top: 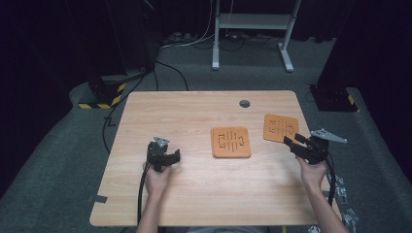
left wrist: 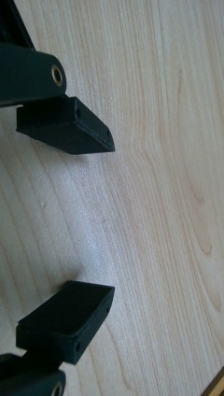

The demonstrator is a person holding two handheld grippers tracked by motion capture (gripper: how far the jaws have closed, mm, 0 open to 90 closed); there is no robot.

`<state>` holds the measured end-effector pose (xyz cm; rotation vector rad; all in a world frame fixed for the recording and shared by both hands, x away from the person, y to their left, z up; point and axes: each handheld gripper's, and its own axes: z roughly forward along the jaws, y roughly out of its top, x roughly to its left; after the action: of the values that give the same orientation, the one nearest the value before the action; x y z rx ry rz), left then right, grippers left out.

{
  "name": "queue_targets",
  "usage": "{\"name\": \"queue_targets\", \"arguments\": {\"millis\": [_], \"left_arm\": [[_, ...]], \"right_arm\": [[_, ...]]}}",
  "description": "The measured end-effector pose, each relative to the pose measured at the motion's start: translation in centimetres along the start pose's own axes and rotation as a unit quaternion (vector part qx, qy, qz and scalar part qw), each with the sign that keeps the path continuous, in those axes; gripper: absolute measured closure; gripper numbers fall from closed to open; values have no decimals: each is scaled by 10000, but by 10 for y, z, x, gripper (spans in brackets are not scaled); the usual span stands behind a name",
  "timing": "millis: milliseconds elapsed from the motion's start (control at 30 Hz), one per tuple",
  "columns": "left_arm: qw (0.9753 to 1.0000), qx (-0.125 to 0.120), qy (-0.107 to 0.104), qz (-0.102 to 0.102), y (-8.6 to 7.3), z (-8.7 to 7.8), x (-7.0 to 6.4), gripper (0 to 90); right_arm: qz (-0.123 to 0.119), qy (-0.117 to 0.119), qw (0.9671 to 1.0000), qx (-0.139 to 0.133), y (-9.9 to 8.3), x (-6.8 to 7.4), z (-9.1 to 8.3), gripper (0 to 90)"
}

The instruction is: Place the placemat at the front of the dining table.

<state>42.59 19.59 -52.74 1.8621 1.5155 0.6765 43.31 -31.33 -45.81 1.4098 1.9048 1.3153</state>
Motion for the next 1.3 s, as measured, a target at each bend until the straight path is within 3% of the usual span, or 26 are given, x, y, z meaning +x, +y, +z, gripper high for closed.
{"name": "queue_targets", "arguments": {"millis": [833,1300], "left_arm": [[10000,3,1,-5,0,0,0,259],[10000,0,0,3,0,0,0,259]], "right_arm": [[-119,395,9991,77,-17,19,-16,416],[-43,581,9983,44,-29,26,-20,416]]}}
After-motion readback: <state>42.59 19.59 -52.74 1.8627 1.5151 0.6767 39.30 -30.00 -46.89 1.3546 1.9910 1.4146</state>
